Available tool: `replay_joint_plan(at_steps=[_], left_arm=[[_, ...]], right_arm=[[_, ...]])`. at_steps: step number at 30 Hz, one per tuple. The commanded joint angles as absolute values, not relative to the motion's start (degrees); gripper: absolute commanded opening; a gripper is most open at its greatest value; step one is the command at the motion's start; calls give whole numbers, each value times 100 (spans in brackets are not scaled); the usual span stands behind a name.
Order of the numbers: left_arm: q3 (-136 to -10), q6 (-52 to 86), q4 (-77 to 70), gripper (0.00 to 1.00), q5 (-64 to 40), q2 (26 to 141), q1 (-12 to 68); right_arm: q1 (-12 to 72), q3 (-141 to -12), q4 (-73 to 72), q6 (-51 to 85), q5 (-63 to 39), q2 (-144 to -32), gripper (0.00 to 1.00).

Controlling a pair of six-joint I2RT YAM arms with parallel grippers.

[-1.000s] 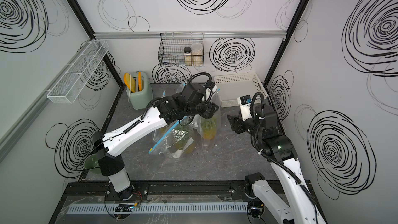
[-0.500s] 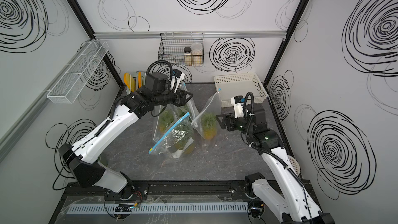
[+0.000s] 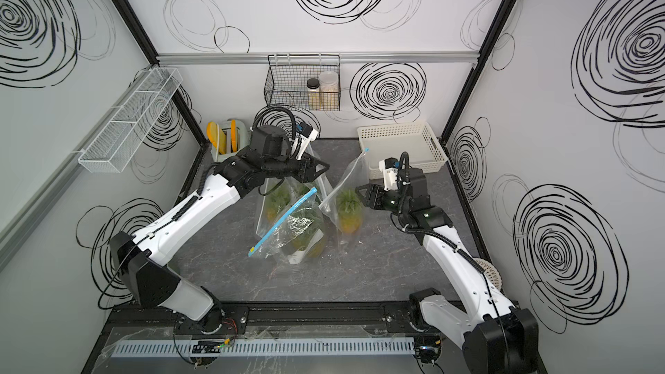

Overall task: Open the zip-top bag and take out the pineapple
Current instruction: Open the zipper of the food storage bag at the center of the board.

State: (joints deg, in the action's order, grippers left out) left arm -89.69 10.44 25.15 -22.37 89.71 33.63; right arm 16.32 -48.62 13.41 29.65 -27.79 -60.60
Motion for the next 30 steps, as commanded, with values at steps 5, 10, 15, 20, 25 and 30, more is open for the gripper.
replay_joint_plan(at_steps=[5, 10, 15, 20, 25, 30], left_arm=[[-8670, 903, 2103, 50, -2329, 9079, 3340], [-8548, 907, 2004, 49, -2373, 9090, 3355], [-8425, 923, 1921, 49, -2408, 9097, 3391], [-8380, 874, 1919, 50, -2543, 9146, 3401], [-8533, 676, 2103, 55, -3070, 9304, 3203], [-8573, 770, 1872, 58, -4168, 9567, 2794]], right_arm=[[1645, -4718, 762, 3258, -3021, -6475, 56], [1645, -4517, 544, 3363, -3043, -6628, 55], [1652, -4382, 300, 3432, -3125, -6669, 48], [1637, -4270, -34, 3478, -3381, -6615, 23], [1502, -4136, -269, 3379, -3725, -6531, 2], [955, -4026, -437, 2932, -4408, -6486, 0]])
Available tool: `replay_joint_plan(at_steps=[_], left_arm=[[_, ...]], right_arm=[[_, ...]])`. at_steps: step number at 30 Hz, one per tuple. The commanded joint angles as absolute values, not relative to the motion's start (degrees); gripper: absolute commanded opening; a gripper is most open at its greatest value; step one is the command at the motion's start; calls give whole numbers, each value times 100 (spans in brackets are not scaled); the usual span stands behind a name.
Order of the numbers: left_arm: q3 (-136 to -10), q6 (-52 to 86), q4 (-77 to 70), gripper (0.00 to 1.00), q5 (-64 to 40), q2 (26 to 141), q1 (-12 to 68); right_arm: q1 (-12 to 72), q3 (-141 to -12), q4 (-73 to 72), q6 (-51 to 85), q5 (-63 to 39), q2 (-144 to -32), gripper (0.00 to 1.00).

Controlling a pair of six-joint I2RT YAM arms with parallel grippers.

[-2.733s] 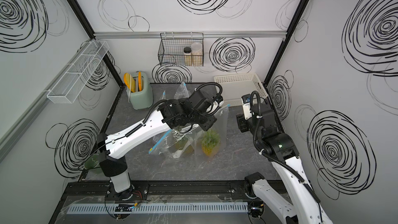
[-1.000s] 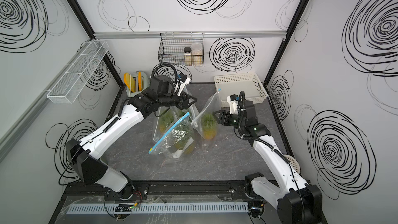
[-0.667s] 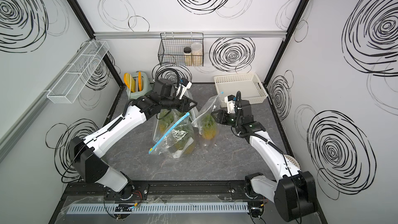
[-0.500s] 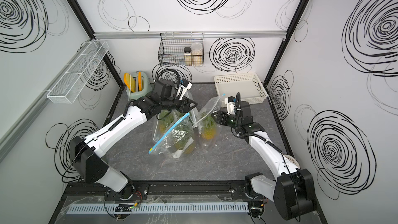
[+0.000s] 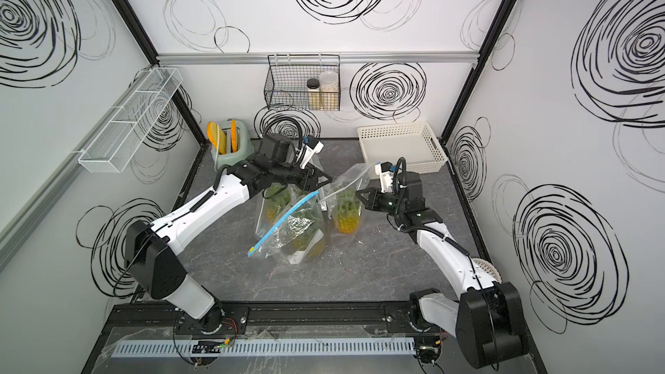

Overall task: Open the zip-top bag and take out the pineapple
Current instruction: Open the zipper of the food storage bag at the center of the board.

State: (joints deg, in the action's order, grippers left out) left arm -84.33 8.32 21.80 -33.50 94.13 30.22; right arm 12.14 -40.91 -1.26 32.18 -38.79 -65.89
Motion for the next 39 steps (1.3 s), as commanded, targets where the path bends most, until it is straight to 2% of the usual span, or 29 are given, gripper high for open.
replay_joint_plan(at_steps=[1, 7, 16, 29, 30, 31, 32, 34, 36, 39], left_arm=[[-8593, 789, 1823, 59, -4365, 9641, 2764], [-8787, 832, 1586, 60, -5084, 10074, 2868], [-9237, 874, 1601, 65, -5539, 10494, 3122], [-9661, 507, 2250, 68, -5195, 11030, 3572], [-9630, 492, 2247, 66, -5152, 11024, 3592], [-9580, 522, 2198, 58, -5133, 11007, 3608], [-9520, 582, 2110, 48, -5124, 10989, 3612], [-9355, 780, 1844, 19, -5079, 10912, 3604], [-9202, 877, 1651, 1, -4948, 10811, 3579], [-8861, 1025, 1354, 0, -4520, 10519, 3506]], right_arm=[[805, -4037, -440, 2816, -4609, -6506, 0], [313, -4427, 175, 1784, -5407, -6780, 0], [314, -4526, 432, 1108, -5575, -6892, 0], [431, -4560, 525, 887, -5395, -6841, 0], [440, -4554, 482, 908, -5389, -6833, 0], [448, -4547, 454, 923, -5371, -6842, 0], [457, -4543, 437, 931, -5355, -6846, 0], [458, -4538, 458, 955, -5304, -6865, 0], [453, -4503, 494, 963, -5231, -6847, 0], [338, -4388, 547, 1075, -5093, -6767, 0]])
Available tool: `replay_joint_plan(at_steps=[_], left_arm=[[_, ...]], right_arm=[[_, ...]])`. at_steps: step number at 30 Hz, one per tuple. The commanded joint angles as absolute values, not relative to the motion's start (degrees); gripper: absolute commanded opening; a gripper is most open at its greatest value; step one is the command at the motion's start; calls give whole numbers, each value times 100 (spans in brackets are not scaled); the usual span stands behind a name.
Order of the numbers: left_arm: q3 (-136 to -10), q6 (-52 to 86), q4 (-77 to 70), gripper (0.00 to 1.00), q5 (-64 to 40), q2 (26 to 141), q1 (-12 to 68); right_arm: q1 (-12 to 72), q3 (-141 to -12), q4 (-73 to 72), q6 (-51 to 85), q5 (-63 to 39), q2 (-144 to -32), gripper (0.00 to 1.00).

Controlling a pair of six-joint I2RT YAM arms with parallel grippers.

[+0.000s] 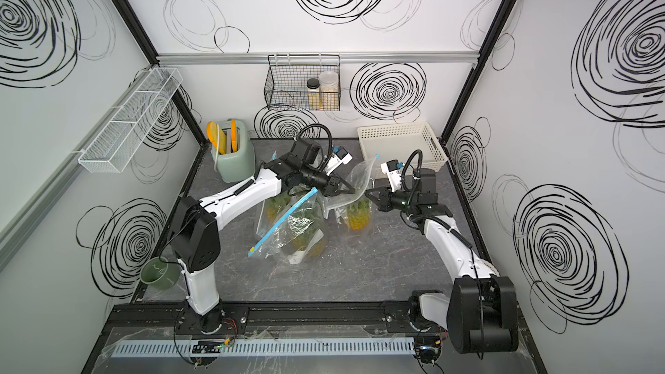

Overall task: Open the zip-top bag and take out the pineapple
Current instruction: Open the zipper of the food storage bag at the center of the board.

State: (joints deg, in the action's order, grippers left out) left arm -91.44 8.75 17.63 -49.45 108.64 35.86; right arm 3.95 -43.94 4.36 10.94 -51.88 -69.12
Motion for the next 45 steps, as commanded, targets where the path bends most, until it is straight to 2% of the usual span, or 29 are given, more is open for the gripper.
replay_joint_plan(at_steps=[1, 8, 16, 23, 27, 37, 41, 45], left_arm=[[-8723, 1094, 1231, 0, -4404, 10407, 3467], [-7641, 1719, 227, 0, -4125, 9663, 2906], [-7151, 2074, -326, 0, -4301, 9361, 2549], [-7038, 2242, -626, 0, -4489, 9465, 2712], [-6913, 2612, -1097, 0, -4595, 9509, 2913], [-6800, 2986, -1639, 0, -4459, 9432, 3404], [-6720, 3028, -1727, 0, -4399, 9365, 3495], [-6656, 3062, -1837, 0, -4310, 9308, 3596]], right_arm=[[266, -4316, 513, 1126, -5100, -6734, 0], [-400, -3781, 220, 1352, -5350, -6399, 0], [-917, -3587, 191, 1518, -5406, -6223, 0], [-908, -3568, 25, 1525, -5720, -6211, 0], [-632, -3698, 11, 1486, -5782, -6105, 0], [457, -4288, 1095, 1557, -4475, -5569, 29], [647, -4902, 1711, 1573, -3718, -5146, 35], [889, -5677, 2257, 1599, -3474, -5176, 41]])
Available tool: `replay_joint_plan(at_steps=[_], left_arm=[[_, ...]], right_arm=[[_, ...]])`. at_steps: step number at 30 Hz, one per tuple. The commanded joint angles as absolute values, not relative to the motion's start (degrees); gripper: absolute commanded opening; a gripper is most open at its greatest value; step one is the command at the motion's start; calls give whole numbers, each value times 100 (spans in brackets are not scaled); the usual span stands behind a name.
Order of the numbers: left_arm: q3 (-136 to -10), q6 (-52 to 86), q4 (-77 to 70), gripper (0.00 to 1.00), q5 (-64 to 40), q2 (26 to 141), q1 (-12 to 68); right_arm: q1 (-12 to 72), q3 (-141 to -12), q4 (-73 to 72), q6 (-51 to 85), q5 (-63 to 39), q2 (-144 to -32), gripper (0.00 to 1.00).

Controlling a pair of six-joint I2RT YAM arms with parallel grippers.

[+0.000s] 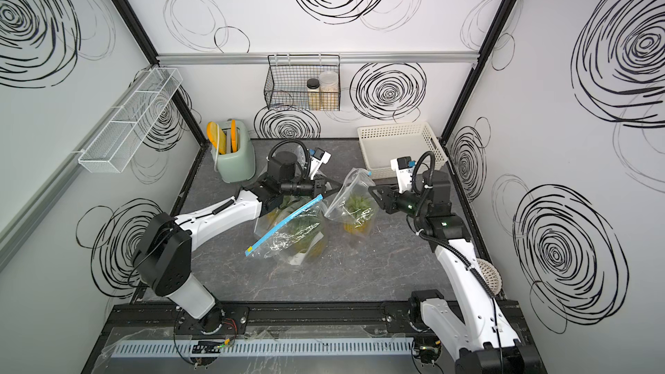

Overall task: Open the zip-top bag and take out the pineapple
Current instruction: Open the zipper of the food storage bag at the center of the board, then pick up the pineapple from the zipper food storage bag.

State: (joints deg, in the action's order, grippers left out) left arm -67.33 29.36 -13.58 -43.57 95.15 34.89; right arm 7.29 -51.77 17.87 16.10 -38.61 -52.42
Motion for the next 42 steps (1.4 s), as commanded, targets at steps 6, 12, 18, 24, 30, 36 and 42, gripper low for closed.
replay_joint_plan(at_steps=[6, 12, 18, 24, 30, 36, 42], left_arm=[[-6592, 2972, -1829, 0, -4069, 9205, 3796], [-6409, 3022, -2004, 0, -3871, 9068, 3867], [-6254, 3104, -2247, 0, -3812, 8943, 3858], [-6140, 3148, -2415, 0, -3781, 8921, 3833], [-6039, 3191, -2574, 0, -3761, 8838, 3788], [-5894, 3265, -2972, 0, -3804, 8765, 3805], [-5783, 3300, -3295, 0, -3787, 8736, 3863]], right_arm=[[1726, -6451, 2373, 1739, -2825, -5527, 43], [2308, -6868, 2733, 1767, -2523, -6233, 41], [2346, -6734, 3004, 1878, -2263, -6274, 37], [2341, -6628, 3360, 1944, -2133, -6170, 36], [2341, -6582, 3633, 1887, -2058, -6244, 36], [2347, -6665, 3963, 1746, -1929, -6525, 36], [2387, -6774, 4127, 1644, -1778, -6739, 37]])
